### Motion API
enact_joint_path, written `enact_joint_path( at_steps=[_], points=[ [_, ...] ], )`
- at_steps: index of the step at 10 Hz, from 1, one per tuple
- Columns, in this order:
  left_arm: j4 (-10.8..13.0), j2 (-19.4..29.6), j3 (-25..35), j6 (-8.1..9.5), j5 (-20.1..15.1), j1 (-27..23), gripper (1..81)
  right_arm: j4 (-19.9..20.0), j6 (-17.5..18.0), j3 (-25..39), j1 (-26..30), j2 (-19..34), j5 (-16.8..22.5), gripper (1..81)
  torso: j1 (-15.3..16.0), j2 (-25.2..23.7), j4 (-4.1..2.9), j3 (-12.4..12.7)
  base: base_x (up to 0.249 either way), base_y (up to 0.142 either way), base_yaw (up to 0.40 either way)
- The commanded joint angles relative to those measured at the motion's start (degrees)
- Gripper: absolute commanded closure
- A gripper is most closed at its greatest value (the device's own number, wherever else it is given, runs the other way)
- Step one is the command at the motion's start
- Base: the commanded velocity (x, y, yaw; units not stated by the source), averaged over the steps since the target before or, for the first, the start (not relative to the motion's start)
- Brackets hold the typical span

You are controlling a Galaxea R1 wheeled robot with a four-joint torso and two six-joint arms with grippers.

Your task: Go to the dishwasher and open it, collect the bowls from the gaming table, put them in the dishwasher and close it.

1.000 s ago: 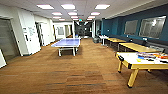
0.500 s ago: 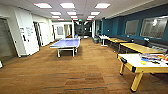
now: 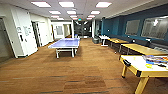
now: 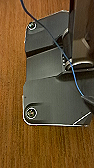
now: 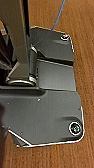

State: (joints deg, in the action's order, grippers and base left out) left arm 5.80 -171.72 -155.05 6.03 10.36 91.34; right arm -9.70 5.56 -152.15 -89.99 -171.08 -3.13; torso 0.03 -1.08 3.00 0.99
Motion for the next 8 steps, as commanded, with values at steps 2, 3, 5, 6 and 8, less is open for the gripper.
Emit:
enact_joint_path(
  at_steps=[2,3,5,6,8],
  points=[
    [-0.3,0.1,-0.1,-0.06,-2.4,-2.4,1.0,-0.2,-0.1,-0.2,2.9,0.0,2.7,1.0,0.0,0.0,0.0,0.0,0.276,0.0,0.0],
    [-0.3,0.2,-0.1,-0.06,-2.4,-2.4,1.0,-0.2,-0.1,-0.2,3.0,0.0,2.7,1.0,0.0,0.0,0.0,0.0,0.276,0.0,0.0],
    [-0.4,0.2,-0.1,-0.06,-2.4,-2.4,1.0,-0.2,-0.2,-0.2,2.9,-0.1,2.7,1.0,0.0,0.0,0.0,0.0,0.276,0.0,0.0],
    [-0.4,0.2,-0.1,-0.06,-2.4,-2.4,1.0,-0.2,-0.2,-0.2,2.9,-0.1,2.7,1.0,0.0,0.0,0.0,0.0,0.277,0.0,0.0],
    [-0.4,0.2,-0.1,-0.06,-2.5,-2.4,1.0,-0.2,-0.2,-0.2,2.8,-0.2,2.7,1.0,0.0,0.0,0.0,0.0,0.277,0.0,0.0]
  ],
)
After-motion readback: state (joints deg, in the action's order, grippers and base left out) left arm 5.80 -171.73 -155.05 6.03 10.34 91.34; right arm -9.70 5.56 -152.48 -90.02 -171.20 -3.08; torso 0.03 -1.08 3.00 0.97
